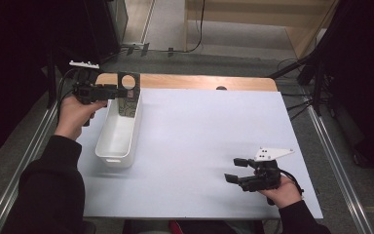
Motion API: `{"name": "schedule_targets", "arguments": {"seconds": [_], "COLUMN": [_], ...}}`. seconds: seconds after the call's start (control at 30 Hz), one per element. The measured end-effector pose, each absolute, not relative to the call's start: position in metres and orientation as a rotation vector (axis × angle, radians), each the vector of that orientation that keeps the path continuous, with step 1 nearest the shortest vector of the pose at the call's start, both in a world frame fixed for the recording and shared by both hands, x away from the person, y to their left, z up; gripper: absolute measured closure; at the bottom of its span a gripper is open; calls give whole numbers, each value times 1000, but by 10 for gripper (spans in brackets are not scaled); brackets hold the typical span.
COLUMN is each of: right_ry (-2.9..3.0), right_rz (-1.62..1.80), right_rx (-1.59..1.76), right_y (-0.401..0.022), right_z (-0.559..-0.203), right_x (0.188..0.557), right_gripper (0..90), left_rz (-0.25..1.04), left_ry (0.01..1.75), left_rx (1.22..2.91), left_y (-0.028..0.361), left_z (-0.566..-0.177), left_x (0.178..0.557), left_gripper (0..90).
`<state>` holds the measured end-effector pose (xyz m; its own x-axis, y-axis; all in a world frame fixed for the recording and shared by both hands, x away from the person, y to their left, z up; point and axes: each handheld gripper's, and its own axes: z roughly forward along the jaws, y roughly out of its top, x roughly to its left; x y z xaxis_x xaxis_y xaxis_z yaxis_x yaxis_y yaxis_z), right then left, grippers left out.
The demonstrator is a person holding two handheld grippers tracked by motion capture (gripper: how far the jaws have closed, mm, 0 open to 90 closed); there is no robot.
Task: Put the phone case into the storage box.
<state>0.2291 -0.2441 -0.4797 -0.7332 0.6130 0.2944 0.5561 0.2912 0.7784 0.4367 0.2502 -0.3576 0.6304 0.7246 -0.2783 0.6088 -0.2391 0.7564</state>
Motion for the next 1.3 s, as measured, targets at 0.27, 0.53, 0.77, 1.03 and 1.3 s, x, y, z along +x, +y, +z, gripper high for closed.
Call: {"name": "schedule_targets", "arguments": {"seconds": [0.27,0.53,0.77,1.03,1.3], "right_ry": [2486,2496,2496,2498,2499], "right_rz": [1450,1455,1461,1459,1457], "right_rx": [1116,1103,1094,1095,1097], "right_y": [-243,-240,-239,-239,-239], "right_z": [-480,-480,-481,-481,-481], "right_x": [233,236,238,238,238], "right_gripper": [254,254,254,254,254], "left_rz": [184,191,185,179,172], "left_ry": [1011,975,959,939,931], "left_rx": [1963,1978,1978,1980,1989], "left_y": [245,241,241,239,238], "left_z": [-359,-361,-363,-369,-378], "left_x": [423,410,399,386,376], "left_gripper": [319,266,256,256,256]}}
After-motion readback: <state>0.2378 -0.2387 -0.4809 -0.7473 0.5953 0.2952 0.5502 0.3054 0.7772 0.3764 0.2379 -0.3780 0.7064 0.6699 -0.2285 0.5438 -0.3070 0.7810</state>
